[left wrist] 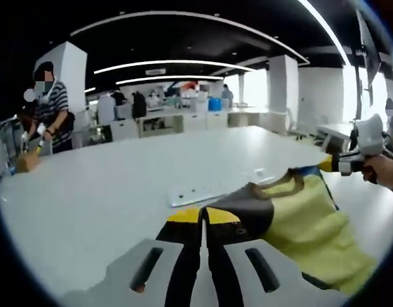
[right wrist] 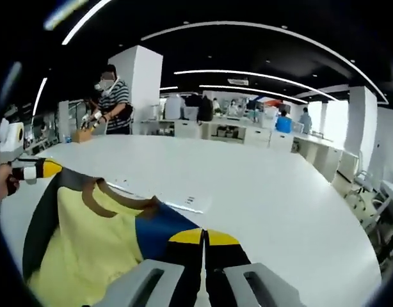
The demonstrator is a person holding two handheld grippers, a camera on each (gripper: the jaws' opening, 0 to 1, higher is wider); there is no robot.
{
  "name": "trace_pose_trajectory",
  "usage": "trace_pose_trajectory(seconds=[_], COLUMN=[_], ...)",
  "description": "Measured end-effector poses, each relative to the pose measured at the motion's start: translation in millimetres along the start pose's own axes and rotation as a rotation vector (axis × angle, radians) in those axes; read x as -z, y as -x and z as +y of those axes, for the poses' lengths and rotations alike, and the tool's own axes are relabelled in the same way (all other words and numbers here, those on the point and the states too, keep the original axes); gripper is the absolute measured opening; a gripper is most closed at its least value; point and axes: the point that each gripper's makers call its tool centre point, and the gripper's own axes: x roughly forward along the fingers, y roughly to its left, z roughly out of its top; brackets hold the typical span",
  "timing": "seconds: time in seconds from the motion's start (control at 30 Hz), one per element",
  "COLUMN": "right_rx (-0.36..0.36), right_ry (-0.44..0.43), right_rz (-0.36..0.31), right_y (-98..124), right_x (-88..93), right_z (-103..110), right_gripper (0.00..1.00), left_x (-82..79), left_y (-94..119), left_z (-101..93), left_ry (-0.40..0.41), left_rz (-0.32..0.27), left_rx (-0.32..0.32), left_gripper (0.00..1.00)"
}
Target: Fold the garment on the visible template until the final outline fits inside the template.
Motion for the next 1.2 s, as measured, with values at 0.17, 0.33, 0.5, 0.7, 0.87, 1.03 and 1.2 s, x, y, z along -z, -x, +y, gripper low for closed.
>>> trace_pose_trajectory(seconds=[0.17, 0.33, 0.5, 0.7, 0.87, 1.03, 1.2], right_rx=[-0.002, -0.006, -0.018, -0.046, -0.049, -0.109, -0.178], right_ry=[-0.004, 0.013, 0.029, 0.048, 0.057, 0.043, 0.056], right_rz=[0.068, 0.112, 0.136, 0.135, 0.121, 0.115, 0.133], right_y=[-18.4, -28.8, -35.5, -36.6, -29.2, -17.6, 1.0], right_x=[20.9, 31.5, 36.0, 34.2, 24.0, 14.7, 10.7], right_z=[-2.0, -0.9, 1.2, 8.3, 14.0, 25.1, 38.5], right_gripper=[0.0, 0.0, 0.0, 0.0, 0.2, 0.27, 0.42], left_x=[25.8, 35.6, 45.1, 44.9, 32.5, 18.6, 6.1], left_y=[-14.5, -26.1, -29.6, -23.1, -16.0, -2.8, 11.9], left_z=[-0.9, 0.4, 6.1, 7.9, 14.1, 10.1, -2.2], left_ry=[-0.122, -0.125, -0.092, -0.088, -0.146, -0.135, -0.012], left_rz=[0.107, 0.127, 0.148, 0.143, 0.114, 0.077, 0.028], left_rx=[-0.027, -0.024, -0.023, -0.016, -0.04, -0.012, 0.058], left_gripper=[0.0, 0.0, 0.0, 0.0, 0.19, 0.27, 0.43])
